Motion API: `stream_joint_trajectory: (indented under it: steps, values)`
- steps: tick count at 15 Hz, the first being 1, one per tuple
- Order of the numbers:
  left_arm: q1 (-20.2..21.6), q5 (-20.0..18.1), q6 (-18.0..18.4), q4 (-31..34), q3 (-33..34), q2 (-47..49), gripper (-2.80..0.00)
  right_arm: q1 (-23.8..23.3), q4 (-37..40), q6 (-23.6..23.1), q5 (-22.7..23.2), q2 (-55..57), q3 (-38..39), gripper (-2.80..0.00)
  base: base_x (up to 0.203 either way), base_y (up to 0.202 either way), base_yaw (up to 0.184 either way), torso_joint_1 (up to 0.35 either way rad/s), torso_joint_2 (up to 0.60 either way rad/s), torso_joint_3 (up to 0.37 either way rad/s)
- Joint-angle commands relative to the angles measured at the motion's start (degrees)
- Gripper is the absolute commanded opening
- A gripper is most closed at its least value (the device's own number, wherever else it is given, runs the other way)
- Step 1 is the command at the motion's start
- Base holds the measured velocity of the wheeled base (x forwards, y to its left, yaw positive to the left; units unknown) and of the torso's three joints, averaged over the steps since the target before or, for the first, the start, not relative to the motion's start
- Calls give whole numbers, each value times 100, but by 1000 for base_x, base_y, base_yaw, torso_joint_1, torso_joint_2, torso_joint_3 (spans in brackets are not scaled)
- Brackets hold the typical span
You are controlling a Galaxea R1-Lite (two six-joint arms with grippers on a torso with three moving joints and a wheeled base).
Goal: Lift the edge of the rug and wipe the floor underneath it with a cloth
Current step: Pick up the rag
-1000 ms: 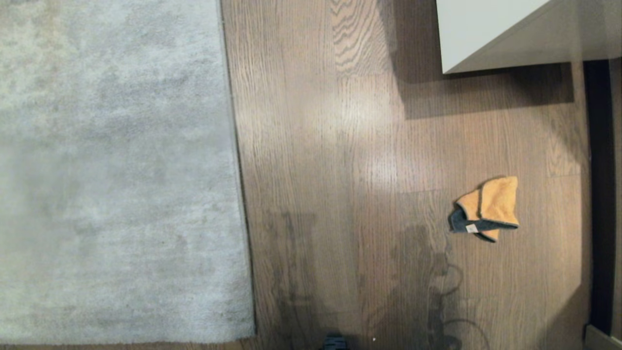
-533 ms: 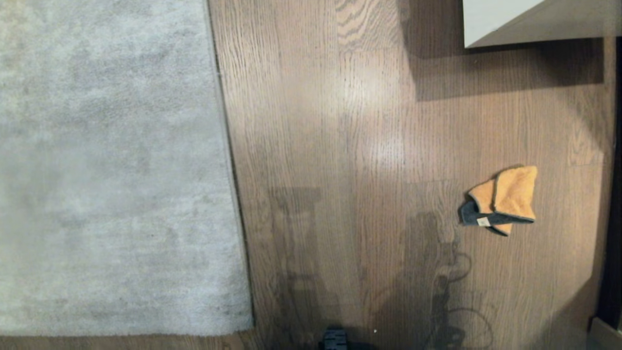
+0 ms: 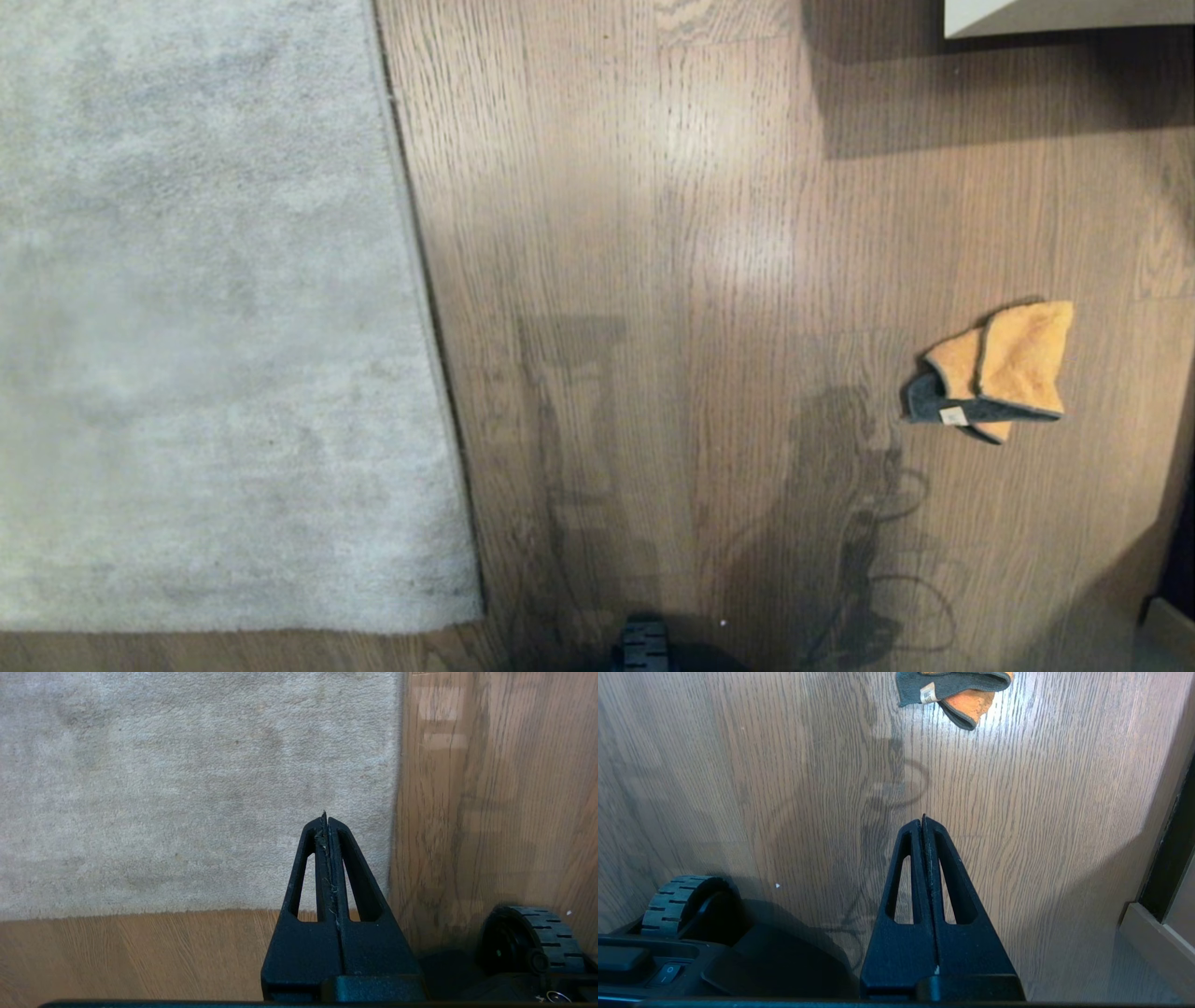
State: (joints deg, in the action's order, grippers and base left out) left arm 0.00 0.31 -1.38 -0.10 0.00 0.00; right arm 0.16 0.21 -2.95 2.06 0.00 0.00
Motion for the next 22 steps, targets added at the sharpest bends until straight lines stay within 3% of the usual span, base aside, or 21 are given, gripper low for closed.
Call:
stream_joint_trajectory:
  steps: [1,22]
  values:
    - [0,4,-3,1,0,0,-280,2,-3,-4,5,0,0,-280,0,0,0,0,0,0]
    - [0,4,-3,1,-5,0,-280,2,6,-4,5,0,0,-280,0,0,0,0,0,0]
